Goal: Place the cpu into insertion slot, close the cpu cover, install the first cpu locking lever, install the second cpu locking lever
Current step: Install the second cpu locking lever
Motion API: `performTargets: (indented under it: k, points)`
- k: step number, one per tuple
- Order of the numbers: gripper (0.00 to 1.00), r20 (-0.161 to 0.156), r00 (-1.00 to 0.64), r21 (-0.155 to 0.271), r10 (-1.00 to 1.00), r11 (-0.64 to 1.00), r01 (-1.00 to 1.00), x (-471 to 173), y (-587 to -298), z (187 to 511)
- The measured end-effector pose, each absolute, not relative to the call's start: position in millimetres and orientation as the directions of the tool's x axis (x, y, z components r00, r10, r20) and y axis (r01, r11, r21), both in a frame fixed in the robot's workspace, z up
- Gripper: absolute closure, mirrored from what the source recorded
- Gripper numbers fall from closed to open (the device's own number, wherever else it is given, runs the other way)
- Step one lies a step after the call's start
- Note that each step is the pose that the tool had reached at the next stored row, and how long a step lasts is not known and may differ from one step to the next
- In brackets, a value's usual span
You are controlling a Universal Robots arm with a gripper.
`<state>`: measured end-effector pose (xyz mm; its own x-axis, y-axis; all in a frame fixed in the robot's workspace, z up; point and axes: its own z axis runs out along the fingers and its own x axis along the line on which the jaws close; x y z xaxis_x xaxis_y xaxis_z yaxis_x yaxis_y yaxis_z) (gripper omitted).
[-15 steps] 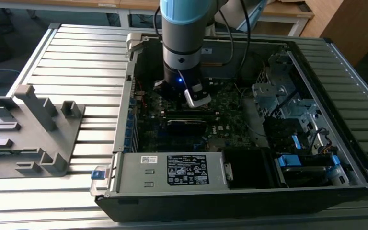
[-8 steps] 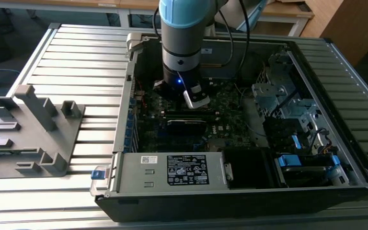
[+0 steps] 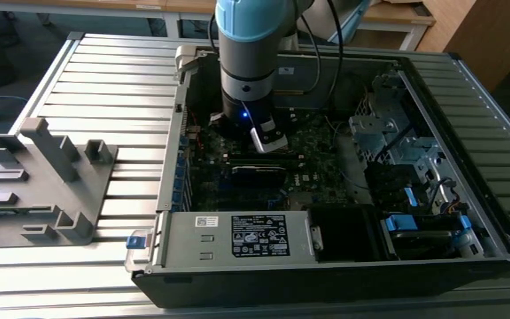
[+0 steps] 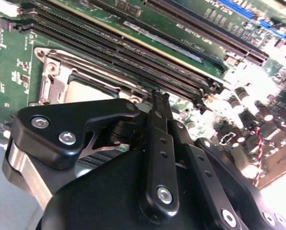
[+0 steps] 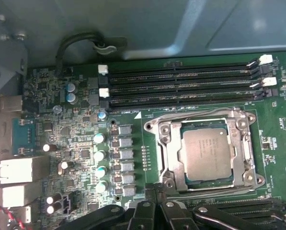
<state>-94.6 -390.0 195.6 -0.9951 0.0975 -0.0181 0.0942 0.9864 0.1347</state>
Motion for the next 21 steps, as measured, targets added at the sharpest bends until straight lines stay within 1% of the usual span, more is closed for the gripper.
performTargets:
  k: [11, 21]
  points:
    - [0.89, -0.018, -0.995, 0.135, 0.097, 0.986, 0.094, -97, -391, 195]
    - [0.89, -0.018, -0.995, 0.135, 0.098, 0.986, 0.094, -98, -391, 223]
